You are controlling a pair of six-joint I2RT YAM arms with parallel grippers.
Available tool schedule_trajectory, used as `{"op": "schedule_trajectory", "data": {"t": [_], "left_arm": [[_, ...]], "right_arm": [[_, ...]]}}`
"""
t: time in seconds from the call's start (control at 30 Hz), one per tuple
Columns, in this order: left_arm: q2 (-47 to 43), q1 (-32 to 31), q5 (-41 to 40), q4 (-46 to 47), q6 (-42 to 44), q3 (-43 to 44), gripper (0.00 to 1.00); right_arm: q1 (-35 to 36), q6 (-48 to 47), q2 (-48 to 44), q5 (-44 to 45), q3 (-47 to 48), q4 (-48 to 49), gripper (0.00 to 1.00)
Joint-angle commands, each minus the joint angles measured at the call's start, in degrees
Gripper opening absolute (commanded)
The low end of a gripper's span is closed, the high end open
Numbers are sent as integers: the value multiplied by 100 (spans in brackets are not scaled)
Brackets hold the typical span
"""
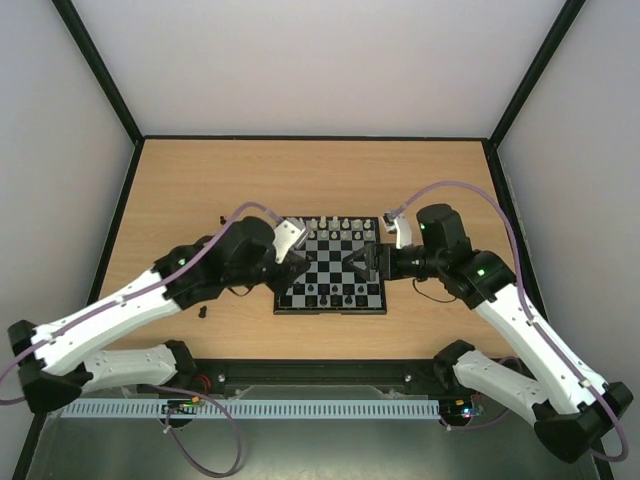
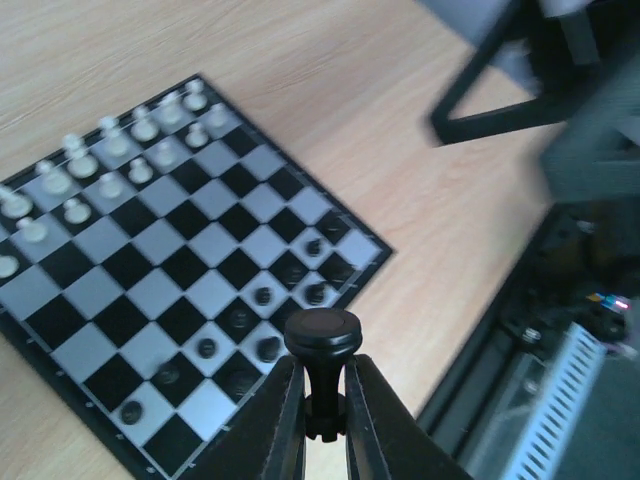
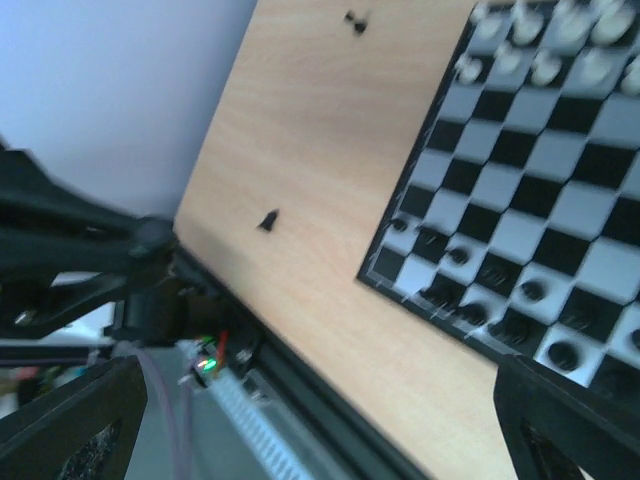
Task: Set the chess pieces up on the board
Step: Place the chess piece on the chessboard.
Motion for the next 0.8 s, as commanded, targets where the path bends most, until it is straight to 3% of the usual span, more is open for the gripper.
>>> {"op": "schedule_trajectory", "data": {"t": [0.0, 0.27, 0.43, 0.6, 0.77], "left_arm": [[-526, -820, -636, -652, -142, 402, 8], [-446, -2024, -1180, -1025, -60, 505, 8], [-141, -2338, -1589, -1292, -8, 602, 8], [-110, -2366, -1626, -1297, 126, 608, 8], [-97, -2374, -1557, -1259, 199, 630, 8]], "right_arm": [[25, 295, 285, -1460, 28, -336, 93], [25, 1107, 652, -3360, -77, 298, 79], [101, 1221, 783, -3596, 122, 195, 70], [167, 1164, 852, -3642, -115, 227, 54], [353, 1043, 934, -3603, -289, 154, 54]]}}
